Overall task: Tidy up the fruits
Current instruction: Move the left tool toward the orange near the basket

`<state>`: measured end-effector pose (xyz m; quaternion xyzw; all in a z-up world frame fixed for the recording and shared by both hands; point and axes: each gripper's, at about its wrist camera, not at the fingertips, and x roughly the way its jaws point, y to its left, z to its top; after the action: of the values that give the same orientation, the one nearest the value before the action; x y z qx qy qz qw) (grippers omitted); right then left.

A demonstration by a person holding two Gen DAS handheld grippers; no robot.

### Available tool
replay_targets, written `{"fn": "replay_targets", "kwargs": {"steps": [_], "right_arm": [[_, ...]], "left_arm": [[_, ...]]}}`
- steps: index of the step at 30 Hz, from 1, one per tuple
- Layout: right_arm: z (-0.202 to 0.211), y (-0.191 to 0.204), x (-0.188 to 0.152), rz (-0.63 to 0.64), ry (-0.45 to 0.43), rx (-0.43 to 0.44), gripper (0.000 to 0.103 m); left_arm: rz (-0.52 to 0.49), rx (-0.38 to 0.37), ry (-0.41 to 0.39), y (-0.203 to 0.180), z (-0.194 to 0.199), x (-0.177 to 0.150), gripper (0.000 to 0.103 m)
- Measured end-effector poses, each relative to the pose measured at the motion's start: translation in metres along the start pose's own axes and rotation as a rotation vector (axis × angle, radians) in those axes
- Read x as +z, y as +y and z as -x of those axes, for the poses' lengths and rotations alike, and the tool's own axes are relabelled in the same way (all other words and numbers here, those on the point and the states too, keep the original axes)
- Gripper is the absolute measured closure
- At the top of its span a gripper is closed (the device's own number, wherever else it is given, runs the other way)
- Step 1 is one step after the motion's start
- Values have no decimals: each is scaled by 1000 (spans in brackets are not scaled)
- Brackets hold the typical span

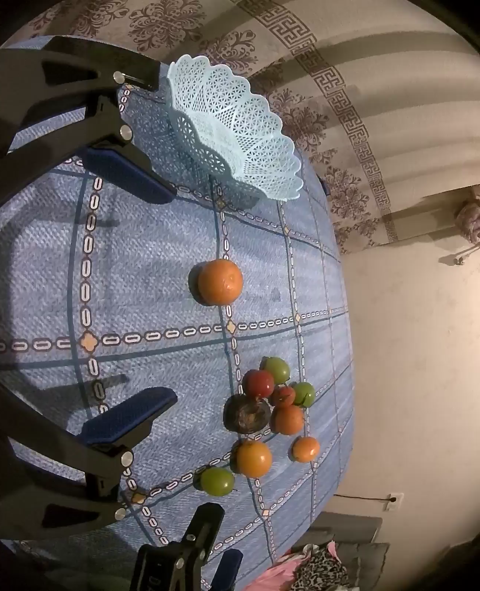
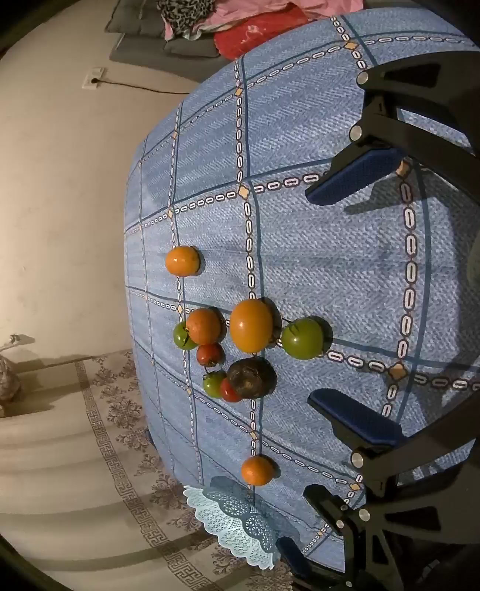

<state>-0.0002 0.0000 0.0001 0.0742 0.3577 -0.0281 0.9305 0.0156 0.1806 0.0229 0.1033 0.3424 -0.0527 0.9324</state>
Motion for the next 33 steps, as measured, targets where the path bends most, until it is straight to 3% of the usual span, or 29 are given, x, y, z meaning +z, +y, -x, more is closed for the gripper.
{"fn": "replay_targets", "kwargs": {"steps": [33], "right_arm": [[3, -2, 3, -5, 0, 17, 5]], "left_arm": [[21, 21, 4, 10, -6, 1, 2]]}}
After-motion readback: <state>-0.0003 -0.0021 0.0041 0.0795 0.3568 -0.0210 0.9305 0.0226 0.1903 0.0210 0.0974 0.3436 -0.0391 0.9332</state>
